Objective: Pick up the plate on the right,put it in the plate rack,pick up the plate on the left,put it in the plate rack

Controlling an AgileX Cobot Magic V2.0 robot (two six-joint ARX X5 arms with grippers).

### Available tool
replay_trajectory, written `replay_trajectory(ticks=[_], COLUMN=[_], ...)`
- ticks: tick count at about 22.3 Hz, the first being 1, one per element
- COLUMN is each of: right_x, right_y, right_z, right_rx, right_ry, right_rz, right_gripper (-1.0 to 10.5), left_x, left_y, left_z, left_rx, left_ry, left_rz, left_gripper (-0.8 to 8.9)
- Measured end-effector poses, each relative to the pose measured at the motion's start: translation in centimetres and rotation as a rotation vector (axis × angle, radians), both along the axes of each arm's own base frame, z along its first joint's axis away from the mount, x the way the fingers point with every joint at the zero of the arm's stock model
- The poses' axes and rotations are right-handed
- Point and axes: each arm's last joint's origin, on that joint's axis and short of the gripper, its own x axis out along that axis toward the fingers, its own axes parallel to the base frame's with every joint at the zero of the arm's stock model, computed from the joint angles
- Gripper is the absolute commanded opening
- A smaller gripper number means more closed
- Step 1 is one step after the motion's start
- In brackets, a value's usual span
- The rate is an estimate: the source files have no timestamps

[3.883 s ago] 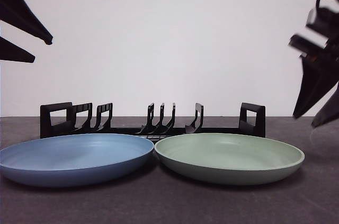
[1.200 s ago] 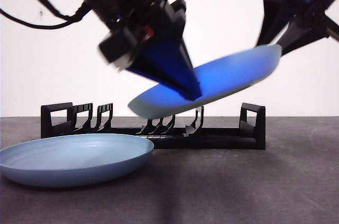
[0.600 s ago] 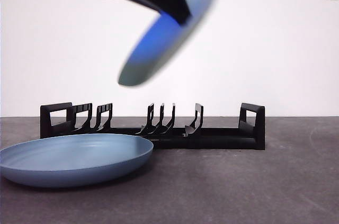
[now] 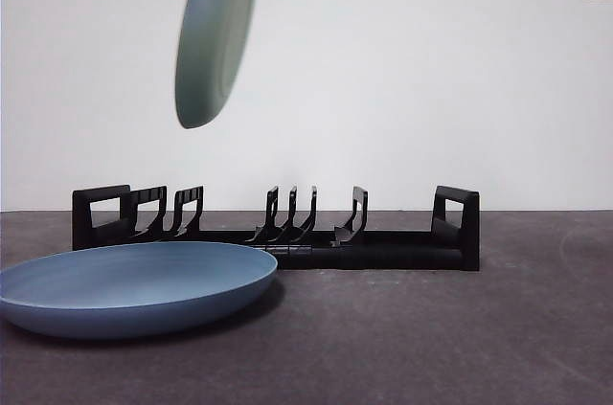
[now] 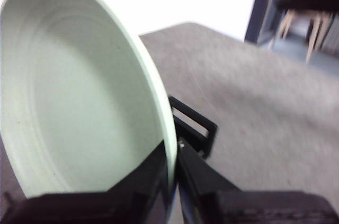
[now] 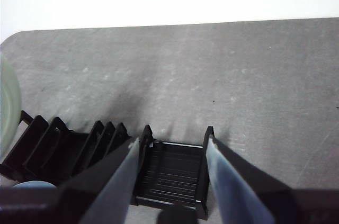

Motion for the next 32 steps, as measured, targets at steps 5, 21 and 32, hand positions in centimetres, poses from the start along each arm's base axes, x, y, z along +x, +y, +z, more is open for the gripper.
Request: replay_trajectory(ticks=[5, 21, 32], right_x=[0.0, 0.0, -0.1], right_y=[0.0, 0.0, 0.0], right_z=[0.0, -0.1, -0.1], right_rx=[0.000, 0.007, 0.006], right_ry=[0.000, 0.014, 0.018], right_rz=[0.000, -0.004, -0.004], right_gripper=[2.2, 2.2, 2.2], left_x=[2.1, 8.6, 8.5], left_y=[3.1, 6.4, 6.6], left_z=[-0.1, -3.4, -5.5], left_rx=[-0.101, -0.191, -0.068], left_ry=[0.047, 0.235, 0.347], left_rz=[0.032, -0.007, 0.038], left_gripper=[-0.09, -0.09, -0.09])
